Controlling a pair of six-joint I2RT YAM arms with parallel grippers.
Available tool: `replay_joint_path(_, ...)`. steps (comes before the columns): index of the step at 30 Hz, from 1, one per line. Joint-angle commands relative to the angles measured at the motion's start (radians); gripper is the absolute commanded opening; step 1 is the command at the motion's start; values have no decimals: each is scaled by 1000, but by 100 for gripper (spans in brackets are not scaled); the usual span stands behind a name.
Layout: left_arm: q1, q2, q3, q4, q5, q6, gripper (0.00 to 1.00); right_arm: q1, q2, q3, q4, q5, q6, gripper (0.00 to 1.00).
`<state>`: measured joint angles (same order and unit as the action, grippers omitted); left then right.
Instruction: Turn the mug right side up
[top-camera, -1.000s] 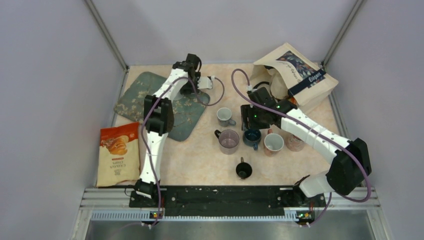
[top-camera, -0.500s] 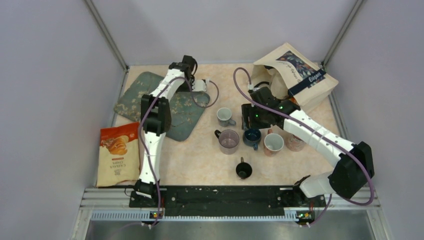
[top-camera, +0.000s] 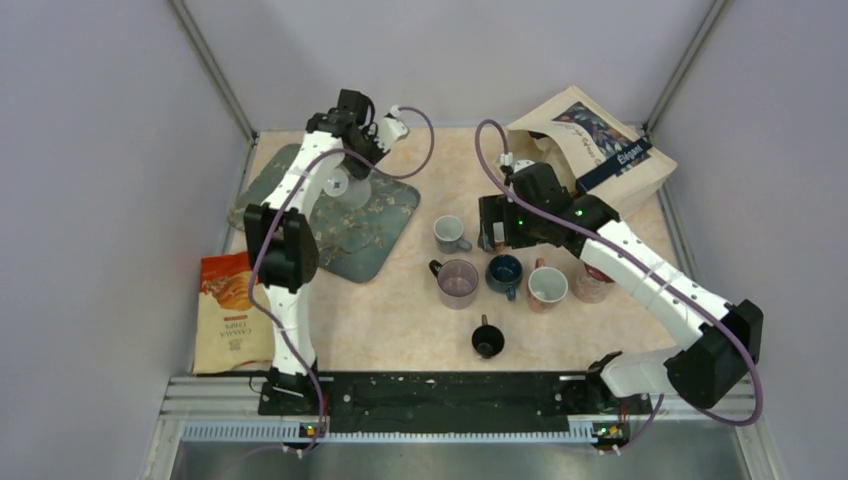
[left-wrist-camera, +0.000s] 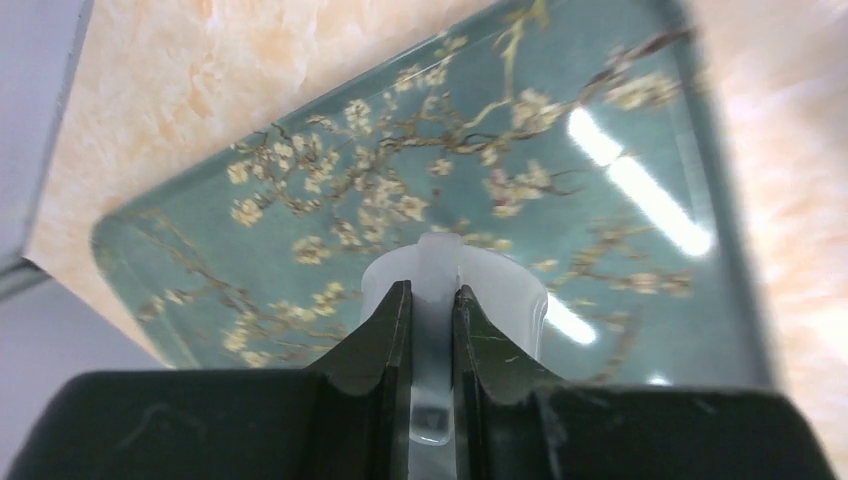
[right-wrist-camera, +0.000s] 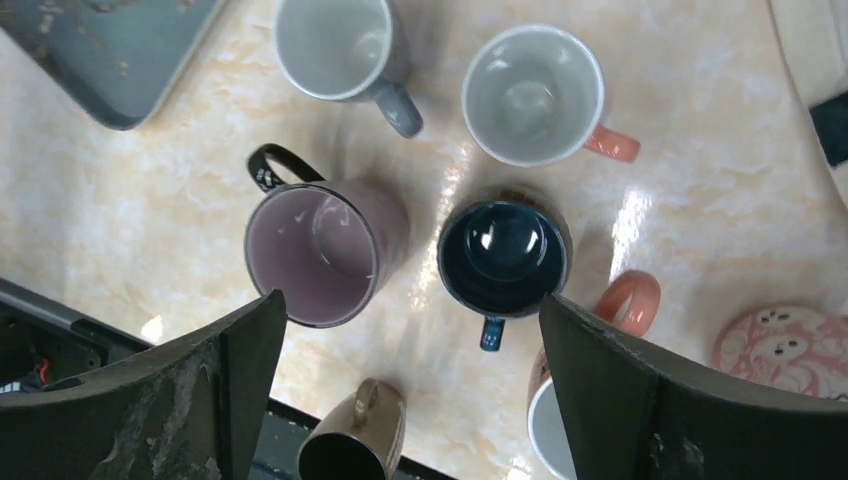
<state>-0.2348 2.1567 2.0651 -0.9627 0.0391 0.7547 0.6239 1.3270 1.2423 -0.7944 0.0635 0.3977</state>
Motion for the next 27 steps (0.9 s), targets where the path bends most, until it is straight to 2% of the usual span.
replay_joint_path(1,12,-226,-33,66,204,-386,0,-7,-61,46,161,-129,-33,99)
replay_joint_path(6,12,-332,-50,81,398,-621,0,31,-50,-6,519,-320,67,99)
replay_joint_path(12,11,-446,-48,107,626,-793,0,44,25,-42,944,-499,255,99)
replay_joint_path(17,8,-481,-53,150,801,-915,0,50,95,-23,1095,-545,335,96)
replay_joint_path(22,-8,-491,-38,166,835,-949,0,51,136,6,1118,-557,361,90)
replay_joint_path(24,-17,-493,-45,162,858,-959,0,51,136,5,1154,-572,364,85)
replay_joint_path(26,-29,-495,-53,164,878,-964,0,51,135,3,1212,-598,371,74)
replay_joint_path(27,-36,-497,-58,170,884,-968,0,51,137,-1,1252,-614,384,60)
